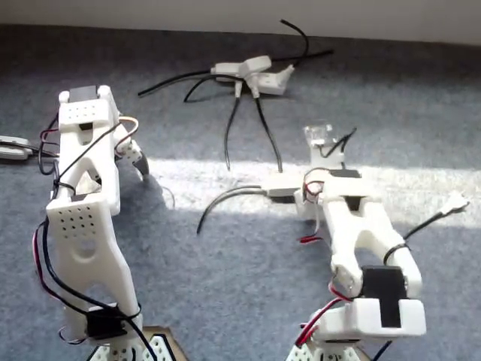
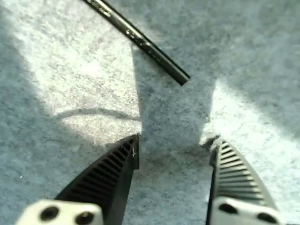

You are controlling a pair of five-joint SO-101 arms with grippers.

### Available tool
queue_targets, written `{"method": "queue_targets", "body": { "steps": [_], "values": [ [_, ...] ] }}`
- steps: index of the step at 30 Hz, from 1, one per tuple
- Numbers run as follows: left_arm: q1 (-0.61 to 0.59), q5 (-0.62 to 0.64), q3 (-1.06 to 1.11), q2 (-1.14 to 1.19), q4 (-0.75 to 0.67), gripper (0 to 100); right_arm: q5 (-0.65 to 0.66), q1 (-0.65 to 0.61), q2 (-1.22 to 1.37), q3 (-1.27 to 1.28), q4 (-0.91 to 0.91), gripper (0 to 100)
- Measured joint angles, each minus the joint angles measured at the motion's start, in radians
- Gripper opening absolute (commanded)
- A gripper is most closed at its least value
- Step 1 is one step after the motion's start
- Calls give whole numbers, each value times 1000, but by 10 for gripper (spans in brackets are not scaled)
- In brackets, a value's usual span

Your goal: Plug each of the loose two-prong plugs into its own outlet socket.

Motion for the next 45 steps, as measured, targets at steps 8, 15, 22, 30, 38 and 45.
{"method": "queue_targets", "body": {
  "steps": [8,15,22,30,38,45],
  "values": [
    [0,0,0,0,0,256,26,0,3,-75,183,8],
    [0,0,0,0,0,256,26,-196,3,-160,365,8],
    [0,0,0,0,0,256,26,-451,3,-172,365,8],
    [-64,31,0,0,0,256,-43,-621,41,-172,219,8],
    [-118,150,0,0,0,256,-46,-651,325,-324,166,8],
    [-121,150,0,0,0,256,-44,-669,479,-592,207,8]
  ]
}}
